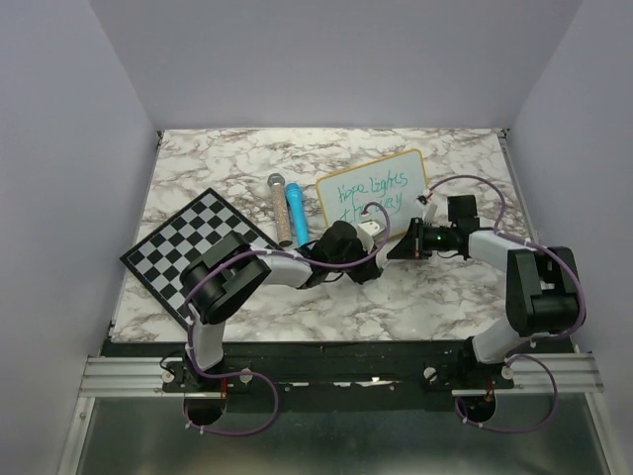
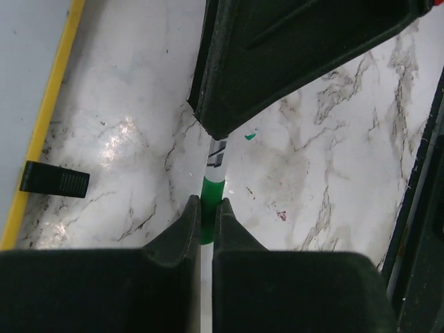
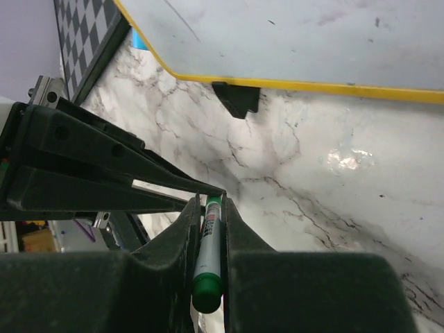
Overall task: Write a sentence on the whiteboard
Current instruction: Insert the whiteboard marker without the cap into the pen cap, then put down the whiteboard marker at the center of the board.
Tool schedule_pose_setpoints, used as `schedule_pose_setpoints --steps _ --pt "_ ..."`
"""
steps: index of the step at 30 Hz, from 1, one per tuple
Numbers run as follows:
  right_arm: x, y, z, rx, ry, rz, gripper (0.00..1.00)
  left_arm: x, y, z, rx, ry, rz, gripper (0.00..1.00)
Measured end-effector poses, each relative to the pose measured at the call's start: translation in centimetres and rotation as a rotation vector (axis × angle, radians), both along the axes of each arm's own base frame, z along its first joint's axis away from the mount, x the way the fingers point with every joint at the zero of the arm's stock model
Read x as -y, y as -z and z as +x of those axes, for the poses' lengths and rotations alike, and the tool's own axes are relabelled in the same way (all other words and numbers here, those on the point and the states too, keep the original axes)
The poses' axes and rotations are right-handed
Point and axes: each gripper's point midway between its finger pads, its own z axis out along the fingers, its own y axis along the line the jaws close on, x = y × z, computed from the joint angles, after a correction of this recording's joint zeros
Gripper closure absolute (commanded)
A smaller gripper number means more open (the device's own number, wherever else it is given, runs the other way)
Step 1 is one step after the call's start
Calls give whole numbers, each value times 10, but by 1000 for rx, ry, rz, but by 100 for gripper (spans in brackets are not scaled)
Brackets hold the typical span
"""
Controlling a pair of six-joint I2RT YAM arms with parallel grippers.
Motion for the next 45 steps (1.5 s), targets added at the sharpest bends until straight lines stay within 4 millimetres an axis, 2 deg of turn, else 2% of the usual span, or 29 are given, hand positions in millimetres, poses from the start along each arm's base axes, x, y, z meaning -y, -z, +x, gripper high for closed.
schedule_pose_setpoints --steps 2,4,5,7,8,10,12,13,16,17,18,22,26,29,31,32,34,36,41,45 --pt "2 -10 1 35 4 -4 99 0 -9 1 23 -6 -30 62" --pt "3 -20 -2 46 5 12 99 -2 -23 2 54 -28 -81 52" --pt "4 -22 -4 42 5 20 99 0 -40 3 80 -35 -132 43" --pt "7 -20 -9 14 11 32 98 1 -71 0 126 -37 -222 40" --pt "9 -17 -11 -2 17 33 97 0 -89 -4 147 -39 -269 34" --pt "13 -12 -14 -33 25 32 95 -10 -120 -11 193 -52 -343 29" --pt "16 -8 -17 -53 26 26 91 -23 -141 -18 223 -73 -385 21" --pt "17 -6 -20 -63 23 21 89 -28 -148 -21 232 -83 -396 21" --pt "20 -3 -25 -84 18 5 81 -51 -168 -26 260 -135 -412 1" --pt "21 -3 -25 -85 19 -3 78 -55 -166 -24 255 -156 -397 1" --pt "23 -2 -24 -88 24 -9 76 -70 -182 -25 274 -195 -420 1" --pt "36 -3 -17 -89 65 -37 66 -121 -200 -23 276 -345 -435 1" --pt "48 -1 -10 -90 103 -65 45 -174 -206 -21 277 -522 -443 1" --pt "56 1 -6 -99 130 -88 39 -206 -209 -28 285 -618 -457 1" --pt "61 2 -4 -98 144 -103 35 -219 -211 -31 289 -660 -459 1" --pt "63 2 -3 -98 151 -109 33 -223 -212 -32 290 -673 -461 1" --pt "71 2 1 -96 172 -123 22 -231 -207 -32 279 -707 -442 1" --pt "80 0 4 -91 199 -134 18 -233 -193 -30 253 -724 -390 1" --pt "103 -19 21 -6 230 -202 16 -231 -158 -25 183 -733 -236 1" --pt "122 -44 33 159 218 -326 15 -234 -156 -26 170 -735 -186 1"
